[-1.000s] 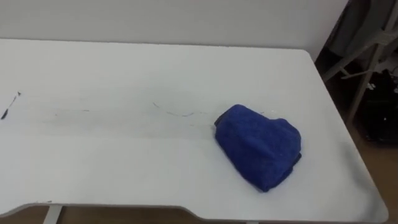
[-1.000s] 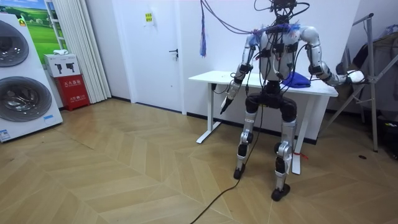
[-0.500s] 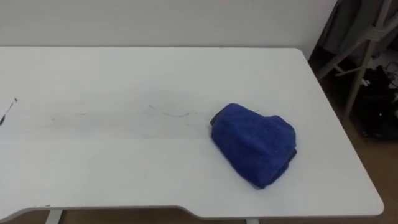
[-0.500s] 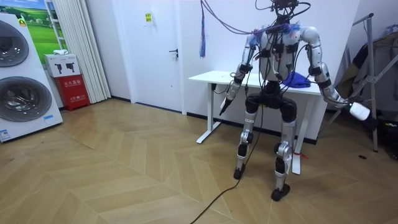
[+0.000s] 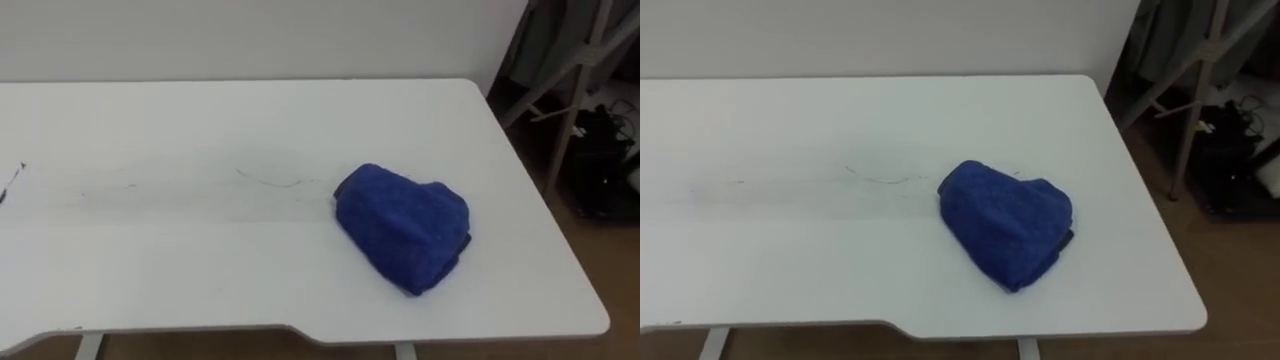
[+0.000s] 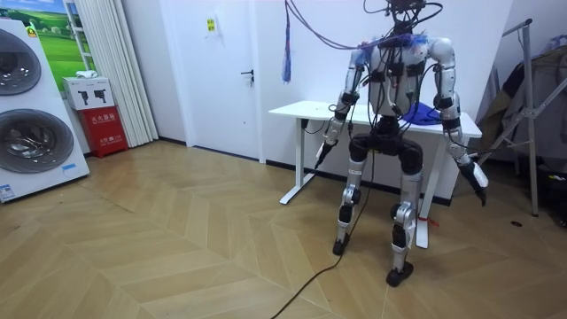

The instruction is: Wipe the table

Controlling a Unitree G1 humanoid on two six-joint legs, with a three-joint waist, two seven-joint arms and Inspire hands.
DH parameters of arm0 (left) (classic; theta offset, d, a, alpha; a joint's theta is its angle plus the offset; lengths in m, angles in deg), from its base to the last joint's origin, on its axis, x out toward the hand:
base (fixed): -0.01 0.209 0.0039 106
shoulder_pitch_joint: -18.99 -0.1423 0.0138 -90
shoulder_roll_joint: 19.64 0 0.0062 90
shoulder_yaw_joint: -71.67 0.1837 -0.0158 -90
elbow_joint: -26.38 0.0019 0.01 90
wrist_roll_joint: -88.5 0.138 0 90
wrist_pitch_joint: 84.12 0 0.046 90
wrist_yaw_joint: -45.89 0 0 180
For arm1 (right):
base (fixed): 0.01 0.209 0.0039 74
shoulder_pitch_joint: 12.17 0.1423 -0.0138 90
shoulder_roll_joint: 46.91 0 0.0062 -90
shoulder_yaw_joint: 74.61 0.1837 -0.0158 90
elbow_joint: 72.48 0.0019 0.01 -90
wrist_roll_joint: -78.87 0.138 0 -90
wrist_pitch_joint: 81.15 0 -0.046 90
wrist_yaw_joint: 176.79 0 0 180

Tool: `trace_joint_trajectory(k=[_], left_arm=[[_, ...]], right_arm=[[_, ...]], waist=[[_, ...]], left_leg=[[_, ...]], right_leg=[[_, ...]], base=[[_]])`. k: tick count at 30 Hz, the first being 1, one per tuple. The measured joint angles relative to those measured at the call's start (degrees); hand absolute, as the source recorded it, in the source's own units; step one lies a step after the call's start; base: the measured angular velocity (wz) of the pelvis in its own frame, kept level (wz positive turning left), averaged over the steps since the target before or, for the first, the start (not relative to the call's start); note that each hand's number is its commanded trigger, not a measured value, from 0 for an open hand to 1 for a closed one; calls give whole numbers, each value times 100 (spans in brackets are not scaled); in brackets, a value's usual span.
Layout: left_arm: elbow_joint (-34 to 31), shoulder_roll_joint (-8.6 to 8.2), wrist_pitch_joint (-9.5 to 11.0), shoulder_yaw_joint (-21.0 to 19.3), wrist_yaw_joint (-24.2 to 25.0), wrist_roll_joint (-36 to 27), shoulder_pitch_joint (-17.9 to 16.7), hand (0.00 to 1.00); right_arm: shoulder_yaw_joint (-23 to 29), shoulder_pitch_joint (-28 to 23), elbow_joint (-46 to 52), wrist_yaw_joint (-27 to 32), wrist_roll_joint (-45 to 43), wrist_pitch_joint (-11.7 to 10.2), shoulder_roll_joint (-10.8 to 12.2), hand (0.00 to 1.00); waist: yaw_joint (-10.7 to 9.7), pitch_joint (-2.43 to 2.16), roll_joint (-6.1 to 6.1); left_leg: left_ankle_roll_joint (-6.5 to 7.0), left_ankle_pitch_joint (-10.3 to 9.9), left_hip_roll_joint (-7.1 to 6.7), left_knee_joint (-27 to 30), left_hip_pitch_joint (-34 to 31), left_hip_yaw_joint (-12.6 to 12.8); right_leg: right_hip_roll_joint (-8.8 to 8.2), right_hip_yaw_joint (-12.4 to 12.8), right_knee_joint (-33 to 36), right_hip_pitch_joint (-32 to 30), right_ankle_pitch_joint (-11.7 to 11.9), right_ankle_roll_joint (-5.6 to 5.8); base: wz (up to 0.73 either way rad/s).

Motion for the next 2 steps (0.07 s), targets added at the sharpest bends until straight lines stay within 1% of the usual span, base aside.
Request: trace_joint_trajectory(k=[2], left_arm=[[0, -98, 9, 3, -73, 117, 109, 0]], right_arm=[[-117, 84, 247, -72, -51, -63, 142, 0]], waist=[[92, -6, 48]], left_leg=[[-1, 4, 1, 3, -19, -18]], right_leg=[[2, -3, -2, -7, 0, 0]], base=[[2]])
